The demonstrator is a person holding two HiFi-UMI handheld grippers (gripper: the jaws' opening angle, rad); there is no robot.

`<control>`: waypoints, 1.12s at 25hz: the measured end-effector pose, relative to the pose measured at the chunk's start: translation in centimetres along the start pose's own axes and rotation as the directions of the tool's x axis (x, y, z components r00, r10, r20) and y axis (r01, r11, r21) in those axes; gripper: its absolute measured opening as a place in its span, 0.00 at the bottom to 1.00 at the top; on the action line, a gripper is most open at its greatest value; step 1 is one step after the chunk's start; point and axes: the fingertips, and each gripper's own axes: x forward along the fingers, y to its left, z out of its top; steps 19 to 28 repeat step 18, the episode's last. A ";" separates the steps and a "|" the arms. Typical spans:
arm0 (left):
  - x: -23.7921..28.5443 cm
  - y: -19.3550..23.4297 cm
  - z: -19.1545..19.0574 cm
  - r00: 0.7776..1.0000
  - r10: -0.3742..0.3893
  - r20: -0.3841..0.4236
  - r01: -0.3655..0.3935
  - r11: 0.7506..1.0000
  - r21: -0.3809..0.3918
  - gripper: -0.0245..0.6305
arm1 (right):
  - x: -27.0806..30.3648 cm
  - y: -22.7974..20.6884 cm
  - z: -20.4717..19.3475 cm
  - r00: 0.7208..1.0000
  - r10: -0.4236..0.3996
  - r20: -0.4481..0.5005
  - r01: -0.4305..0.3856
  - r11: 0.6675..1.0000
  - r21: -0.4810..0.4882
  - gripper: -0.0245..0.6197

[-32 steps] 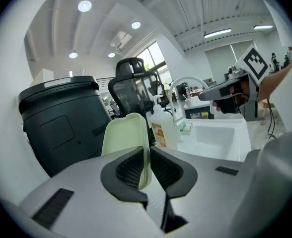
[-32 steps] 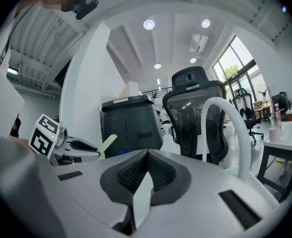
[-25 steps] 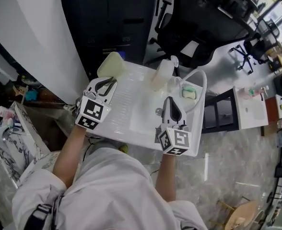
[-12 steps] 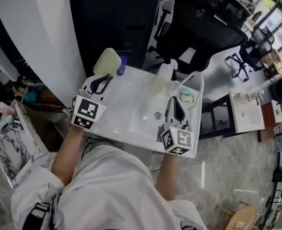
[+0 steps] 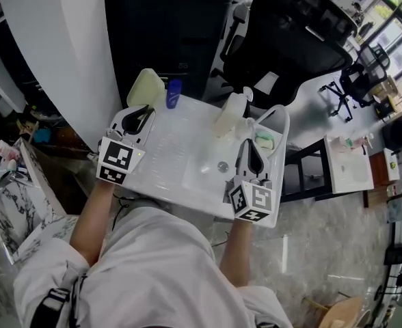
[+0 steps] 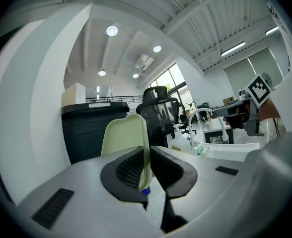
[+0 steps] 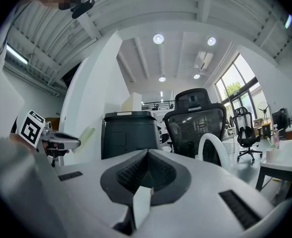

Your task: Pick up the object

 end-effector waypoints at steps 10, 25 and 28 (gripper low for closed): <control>0.5 -0.7 -0.1 1.000 -0.007 0.010 0.007 1.000 -0.008 0.12 | 0.2 -0.6 -0.2 1.000 0.005 -0.003 -0.005 1.000 -0.004 0.05; 0.9 -1.1 -0.1 1.000 -0.014 0.013 0.014 1.000 -0.006 0.12 | 0.3 -1.0 -0.1 1.000 0.010 0.001 -0.010 1.000 -0.011 0.05; 0.9 -1.1 -0.1 1.000 -0.014 0.013 0.014 1.000 -0.006 0.12 | 0.3 -1.0 -0.1 1.000 0.010 0.001 -0.010 1.000 -0.011 0.05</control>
